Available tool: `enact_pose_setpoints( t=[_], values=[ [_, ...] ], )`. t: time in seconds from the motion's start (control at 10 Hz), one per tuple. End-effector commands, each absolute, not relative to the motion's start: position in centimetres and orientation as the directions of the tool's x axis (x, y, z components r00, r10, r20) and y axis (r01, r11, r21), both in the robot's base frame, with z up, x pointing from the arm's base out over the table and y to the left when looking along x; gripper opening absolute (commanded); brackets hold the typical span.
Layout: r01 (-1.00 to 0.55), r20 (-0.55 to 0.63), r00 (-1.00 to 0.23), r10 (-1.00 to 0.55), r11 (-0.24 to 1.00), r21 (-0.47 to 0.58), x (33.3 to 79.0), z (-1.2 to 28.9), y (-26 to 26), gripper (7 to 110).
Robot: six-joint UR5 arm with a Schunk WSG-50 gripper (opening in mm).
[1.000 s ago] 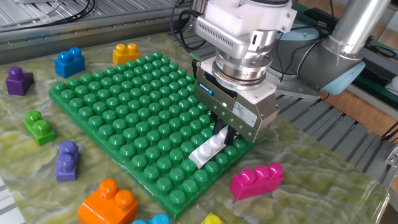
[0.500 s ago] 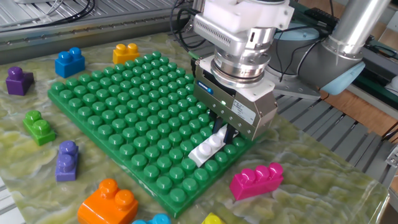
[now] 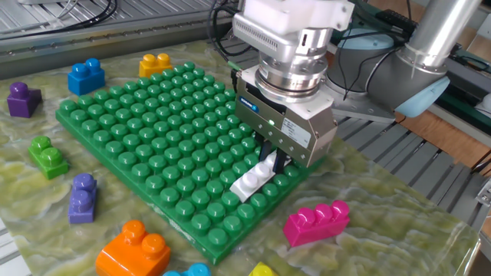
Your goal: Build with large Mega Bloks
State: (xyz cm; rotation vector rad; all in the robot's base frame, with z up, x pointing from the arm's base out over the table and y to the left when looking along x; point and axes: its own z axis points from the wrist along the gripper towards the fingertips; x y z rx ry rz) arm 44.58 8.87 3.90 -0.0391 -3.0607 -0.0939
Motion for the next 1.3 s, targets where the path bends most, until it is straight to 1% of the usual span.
enact_pose_setpoints(
  t=[0.0,0.2,0.3,0.4,0.7,1.2],
  values=[
    [0.024,0.077,-0.997,0.017,0.995,0.099,44.3,3.9,8.5,7],
    [0.029,0.083,-0.996,0.017,0.989,0.148,44.1,4.0,9.3,7],
    [-0.002,0.084,-0.996,-0.012,0.993,0.122,44.0,4.0,8.6,7],
    [-0.061,0.089,-0.994,-0.065,0.997,0.045,43.9,3.9,6.6,7],
    [-0.088,0.111,-0.990,-0.089,0.996,0.009,43.7,4.3,6.9,7],
    [-0.102,0.103,-0.989,-0.107,0.993,0.058,43.7,4.4,7.7,7]
  ],
)
